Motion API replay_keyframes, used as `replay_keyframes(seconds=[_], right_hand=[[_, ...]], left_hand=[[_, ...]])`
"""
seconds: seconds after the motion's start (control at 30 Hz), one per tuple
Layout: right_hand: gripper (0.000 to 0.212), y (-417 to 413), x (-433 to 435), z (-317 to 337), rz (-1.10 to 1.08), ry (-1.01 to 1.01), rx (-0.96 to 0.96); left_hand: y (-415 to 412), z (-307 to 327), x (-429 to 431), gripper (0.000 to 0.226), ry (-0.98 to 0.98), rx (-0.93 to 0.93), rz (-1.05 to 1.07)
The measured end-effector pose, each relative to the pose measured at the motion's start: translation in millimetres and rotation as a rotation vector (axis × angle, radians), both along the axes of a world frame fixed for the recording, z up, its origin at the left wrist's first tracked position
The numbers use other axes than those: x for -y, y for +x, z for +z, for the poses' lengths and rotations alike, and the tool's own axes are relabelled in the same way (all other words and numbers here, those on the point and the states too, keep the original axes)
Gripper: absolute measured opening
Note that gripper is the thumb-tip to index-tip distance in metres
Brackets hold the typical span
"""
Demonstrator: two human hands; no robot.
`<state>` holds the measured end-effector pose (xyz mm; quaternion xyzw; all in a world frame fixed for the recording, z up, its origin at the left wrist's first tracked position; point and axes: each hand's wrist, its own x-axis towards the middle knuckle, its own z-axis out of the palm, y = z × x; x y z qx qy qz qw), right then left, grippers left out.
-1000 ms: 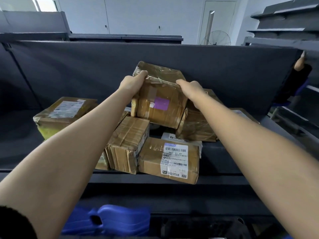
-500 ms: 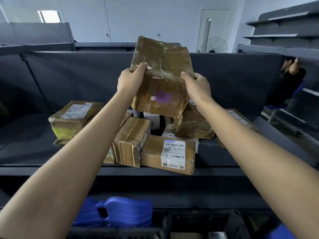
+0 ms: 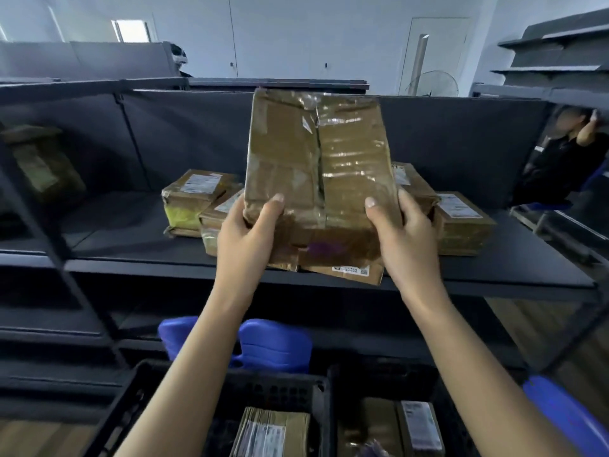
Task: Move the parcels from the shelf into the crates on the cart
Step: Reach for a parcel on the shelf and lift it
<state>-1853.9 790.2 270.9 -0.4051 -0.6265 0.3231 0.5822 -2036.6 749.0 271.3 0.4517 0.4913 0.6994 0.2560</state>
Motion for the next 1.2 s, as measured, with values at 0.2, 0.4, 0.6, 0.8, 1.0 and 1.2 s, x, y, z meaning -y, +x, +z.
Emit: replay_keyframes(seconds=[0.2,0.4,0.6,0.8,1.0,1.2], right_hand=[[0.058,-19,72,-57,0.000,-0.121,-0.013],[0.044,-43,143,-89,-0.008,-0.148,-0.011],[0.034,-71,201,-115,-0.008,-0.258,-0.063],[0.036,-78,227,-148,0.004,-0.434,-0.117],[0.057,-76,228,-162,0.049,-0.565,-0.169],[0.046,-68,224,-178,0.160,-0.686,-0.437]], left_hand=[[-28,-53,72,0.027,-0.068,-0.006,-0.073],[-58,-90,149,0.038,-0.107,-0.003,-0.173],[-83,-117,216,0.052,-0.121,-0.062,-0.185],[-90,-145,257,0.075,-0.181,-0.120,-0.175],[-84,-157,269,0.079,-0.206,-0.180,-0.160],[-73,-145,266,0.074,-0.084,-0.458,-0.102]])
